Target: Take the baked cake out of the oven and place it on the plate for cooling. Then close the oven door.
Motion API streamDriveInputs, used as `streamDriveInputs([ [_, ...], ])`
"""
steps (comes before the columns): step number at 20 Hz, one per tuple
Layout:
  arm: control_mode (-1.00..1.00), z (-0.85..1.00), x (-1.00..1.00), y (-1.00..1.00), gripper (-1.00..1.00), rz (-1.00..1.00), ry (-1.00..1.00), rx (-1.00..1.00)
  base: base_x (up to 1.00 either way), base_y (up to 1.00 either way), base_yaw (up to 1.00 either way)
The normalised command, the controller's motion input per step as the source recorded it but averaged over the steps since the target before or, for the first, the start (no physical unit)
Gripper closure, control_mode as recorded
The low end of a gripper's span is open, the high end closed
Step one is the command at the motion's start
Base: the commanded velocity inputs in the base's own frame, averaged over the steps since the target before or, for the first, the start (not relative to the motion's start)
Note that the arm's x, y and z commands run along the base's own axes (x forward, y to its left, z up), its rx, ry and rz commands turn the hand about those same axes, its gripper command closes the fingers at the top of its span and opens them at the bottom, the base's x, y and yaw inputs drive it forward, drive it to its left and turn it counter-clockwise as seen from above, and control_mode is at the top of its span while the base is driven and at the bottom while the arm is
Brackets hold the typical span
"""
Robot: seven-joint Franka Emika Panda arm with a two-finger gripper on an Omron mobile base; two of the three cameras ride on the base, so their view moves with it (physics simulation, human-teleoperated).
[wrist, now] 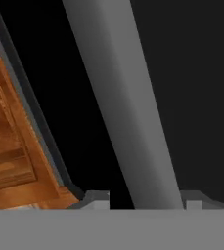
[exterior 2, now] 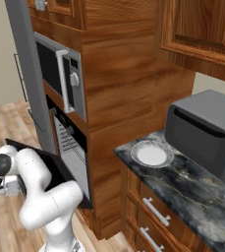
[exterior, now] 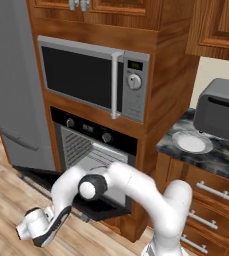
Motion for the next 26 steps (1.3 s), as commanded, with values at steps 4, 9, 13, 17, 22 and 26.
streamDriveInputs([
  [4, -1.0, -1.0, 0.85, 0.57, 1.0, -0.06, 0.09, 0.0, 0.0, 0.0, 0.0],
  [9, -1.0, -0.89, 0.67, 0.61, 1.0, -0.08, 0.24, 0.0, 0.0, 0.0, 0.0],
  [13, -1.0, -0.68, 0.46, 0.52, 1.0, -0.07, 0.26, 0.0, 0.0, 0.0, 0.0],
  [17, -1.0, -0.49, 0.3, 0.5, -1.0, -0.07, 0.27, 0.0, 0.0, 0.0, 0.0],
  [22, -1.0, -0.02, -0.22, 0.3, -1.0, -0.03, 0.22, 0.02, 0.0, 0.0, 0.0],
  [26, -1.0, 0.36, -0.81, 0.24, -1.0, 0.0, 0.07, 0.04, 0.0, 0.0, 0.0],
])
